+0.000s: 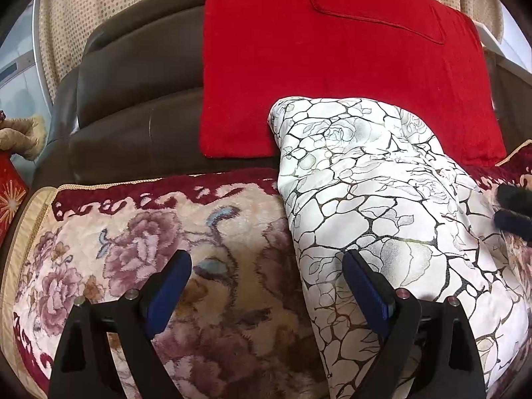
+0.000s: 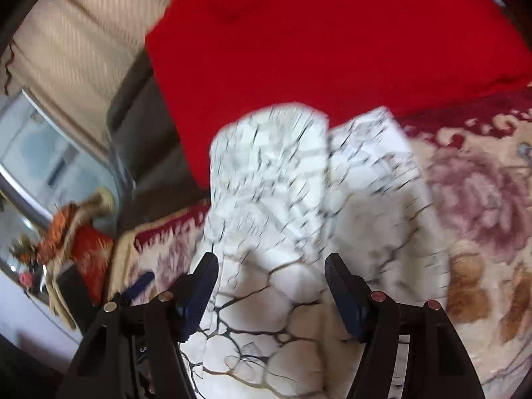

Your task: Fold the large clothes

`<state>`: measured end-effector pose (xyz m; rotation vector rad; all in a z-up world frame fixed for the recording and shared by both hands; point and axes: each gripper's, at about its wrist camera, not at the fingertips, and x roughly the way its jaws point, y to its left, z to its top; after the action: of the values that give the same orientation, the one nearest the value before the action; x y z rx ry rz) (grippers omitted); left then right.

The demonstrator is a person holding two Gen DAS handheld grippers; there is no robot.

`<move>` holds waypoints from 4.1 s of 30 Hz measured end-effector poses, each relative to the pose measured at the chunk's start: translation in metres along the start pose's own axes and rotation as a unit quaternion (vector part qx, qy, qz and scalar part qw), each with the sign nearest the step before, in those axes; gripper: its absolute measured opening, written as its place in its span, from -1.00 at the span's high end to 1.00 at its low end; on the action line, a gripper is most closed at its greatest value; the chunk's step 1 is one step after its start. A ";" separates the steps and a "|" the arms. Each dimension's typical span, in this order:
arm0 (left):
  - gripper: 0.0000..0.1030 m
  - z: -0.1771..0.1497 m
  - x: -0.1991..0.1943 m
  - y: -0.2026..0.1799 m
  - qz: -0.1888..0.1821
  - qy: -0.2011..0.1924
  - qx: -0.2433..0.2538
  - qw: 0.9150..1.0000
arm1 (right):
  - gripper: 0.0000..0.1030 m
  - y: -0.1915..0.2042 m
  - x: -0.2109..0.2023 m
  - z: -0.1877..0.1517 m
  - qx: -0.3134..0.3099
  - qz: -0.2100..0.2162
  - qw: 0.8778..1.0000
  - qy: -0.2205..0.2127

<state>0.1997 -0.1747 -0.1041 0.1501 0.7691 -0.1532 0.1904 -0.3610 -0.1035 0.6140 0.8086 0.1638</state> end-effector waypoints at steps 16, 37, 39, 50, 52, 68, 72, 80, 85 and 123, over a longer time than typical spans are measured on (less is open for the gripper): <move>-0.79 0.007 0.020 0.034 -0.235 0.079 -0.110 0.962 | -0.49 -0.122 -0.025 0.017 0.171 0.063 0.983 0.004; -0.95 0.002 0.033 -0.020 -0.346 0.109 -0.055 0.930 | -0.69 -0.055 0.045 0.003 0.061 0.086 0.993 0.056; -0.86 0.002 0.030 -0.020 -0.350 0.099 -0.058 0.930 | -0.62 -0.041 0.051 -0.001 0.031 0.056 0.996 0.059; -0.43 0.005 0.011 -0.019 -0.349 0.064 -0.041 0.934 | -0.04 -0.035 0.045 -0.014 0.062 0.073 0.994 0.048; -0.43 0.006 0.008 -0.015 -0.353 0.062 -0.047 0.932 | 0.01 -0.039 0.042 -0.016 0.094 0.110 0.988 0.046; -0.66 -0.002 0.016 0.040 -0.307 0.094 -0.103 0.941 | -0.21 -0.084 0.043 -0.015 0.154 0.075 0.984 0.053; -0.75 -0.007 0.024 0.054 -0.308 0.114 -0.131 0.935 | -0.37 -0.075 0.047 -0.013 0.130 0.072 0.987 0.057; -1.00 -0.025 0.056 0.034 -0.399 0.209 -0.173 0.876 | -0.47 -0.087 0.043 -0.010 0.144 0.104 0.982 0.057; -1.00 -0.029 0.059 0.013 -0.402 0.220 -0.146 0.877 | -0.56 -0.087 0.042 -0.008 0.151 0.127 0.979 0.059; -0.87 -0.106 -0.098 0.056 -0.205 0.198 -0.072 0.956 | -0.30 -0.062 0.002 -0.090 0.153 0.085 0.979 0.106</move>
<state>0.0694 -0.0920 -0.1062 -0.1256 1.2052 -0.4707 0.1216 -0.3707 -0.1875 0.9682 0.9976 0.2666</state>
